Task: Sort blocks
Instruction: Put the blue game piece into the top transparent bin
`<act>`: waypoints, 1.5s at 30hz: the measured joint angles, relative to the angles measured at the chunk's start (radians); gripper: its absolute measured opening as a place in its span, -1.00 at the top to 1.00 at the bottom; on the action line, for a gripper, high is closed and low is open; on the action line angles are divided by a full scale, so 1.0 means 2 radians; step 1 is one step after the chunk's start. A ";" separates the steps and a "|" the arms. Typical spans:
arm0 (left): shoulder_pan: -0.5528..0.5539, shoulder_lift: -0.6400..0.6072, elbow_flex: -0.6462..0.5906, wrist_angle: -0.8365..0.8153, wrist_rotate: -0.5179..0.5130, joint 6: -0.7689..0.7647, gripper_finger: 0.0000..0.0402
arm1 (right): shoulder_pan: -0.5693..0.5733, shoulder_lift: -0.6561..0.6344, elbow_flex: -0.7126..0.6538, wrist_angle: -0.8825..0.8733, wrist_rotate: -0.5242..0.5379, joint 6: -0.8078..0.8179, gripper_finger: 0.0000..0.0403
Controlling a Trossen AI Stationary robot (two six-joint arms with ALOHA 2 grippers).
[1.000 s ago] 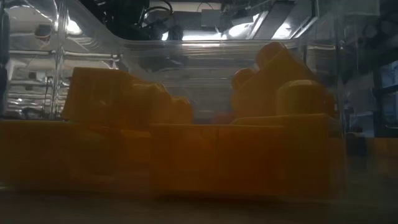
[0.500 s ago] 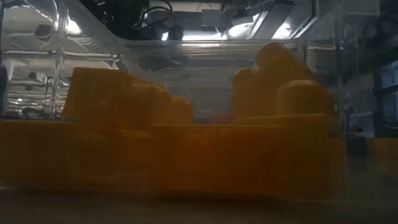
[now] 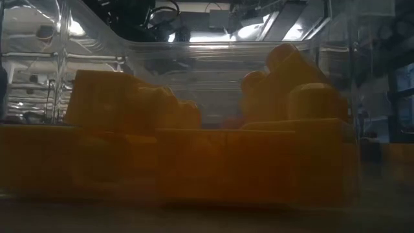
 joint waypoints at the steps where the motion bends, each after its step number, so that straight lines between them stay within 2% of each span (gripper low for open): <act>1: 0.000 0.000 0.000 0.000 0.000 0.000 -0.02 | 0.000 0.002 0.000 0.000 0.003 0.000 -0.34; 10: 0.000 0.000 0.000 0.000 0.000 -0.002 -0.02 | -0.001 0.022 0.002 0.010 0.007 0.001 0.16; 12: 0.000 0.000 0.000 -0.001 0.000 -0.002 -0.02 | 0.000 0.022 0.002 0.012 0.012 0.001 0.22; 16: 0.000 0.000 0.000 -0.001 0.000 -0.003 -0.02 | 0.000 0.022 0.002 0.021 0.026 0.009 0.20; 21: 0.000 0.000 0.000 -0.001 0.000 -0.004 -0.02 | 0.000 0.023 0.001 0.024 0.032 0.016 -0.01; 24: 0.000 0.000 0.000 -0.001 0.000 -0.004 -0.02 | -0.001 0.024 0.002 0.023 0.028 0.015 -0.08; 31: 0.000 0.000 0.000 -0.002 0.000 -0.004 -0.02 | -0.001 0.024 0.009 0.018 0.015 -0.028 -0.08; 36: 0.000 0.000 0.000 -0.002 0.000 -0.004 -0.02 | -0.001 0.023 0.010 0.016 -0.027 -0.042 -0.08; 45: 0.000 0.000 0.000 -0.002 0.000 -0.004 -0.02 | -0.007 0.024 0.018 0.003 -0.033 -0.041 -0.08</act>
